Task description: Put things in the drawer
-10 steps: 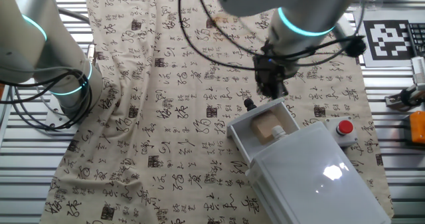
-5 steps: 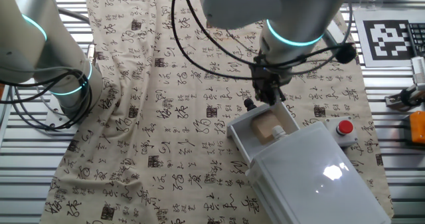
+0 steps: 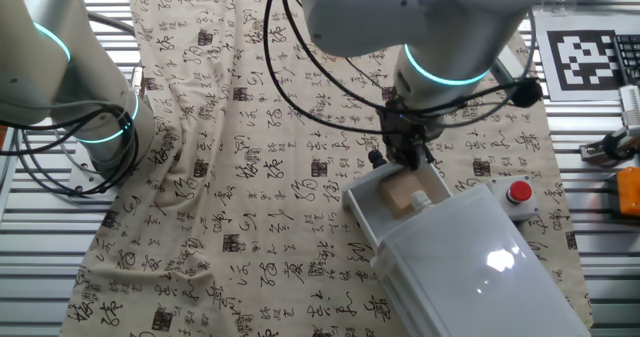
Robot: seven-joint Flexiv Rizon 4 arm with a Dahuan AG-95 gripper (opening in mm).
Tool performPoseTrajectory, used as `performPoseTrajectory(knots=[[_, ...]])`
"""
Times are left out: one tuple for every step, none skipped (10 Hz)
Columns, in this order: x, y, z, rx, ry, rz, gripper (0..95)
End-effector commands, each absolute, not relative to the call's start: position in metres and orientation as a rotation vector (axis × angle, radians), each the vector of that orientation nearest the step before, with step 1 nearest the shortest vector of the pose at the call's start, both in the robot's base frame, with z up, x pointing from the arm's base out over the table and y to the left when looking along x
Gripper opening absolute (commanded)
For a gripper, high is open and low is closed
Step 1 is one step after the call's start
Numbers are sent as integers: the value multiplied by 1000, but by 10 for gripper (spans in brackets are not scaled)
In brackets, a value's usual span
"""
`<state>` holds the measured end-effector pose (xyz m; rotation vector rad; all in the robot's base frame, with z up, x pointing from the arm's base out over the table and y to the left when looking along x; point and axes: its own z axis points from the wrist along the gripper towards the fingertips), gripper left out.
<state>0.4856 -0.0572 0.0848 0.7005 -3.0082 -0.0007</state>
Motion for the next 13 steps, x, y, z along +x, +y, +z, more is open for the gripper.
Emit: performPoseTrajectory(knots=[[486, -63, 87, 728, -2994, 4, 0], [486, -66, 88, 763, -2978, 48, 0], [486, -68, 89, 774, -2974, 54, 0], [486, -69, 89, 777, -2972, 56, 0], [485, -73, 91, 796, -2963, 73, 0], [485, -75, 92, 805, -2959, 80, 0], [484, -78, 93, 813, -2954, 90, 0], [484, -83, 95, 827, -2949, 99, 0], [483, -86, 95, 836, -2946, 100, 0], [484, -87, 95, 867, -2937, 118, 0], [485, -90, 94, 868, -2939, 125, 0], [486, -92, 94, 878, -2939, 124, 0], [488, -95, 95, 859, -2941, 102, 0]])
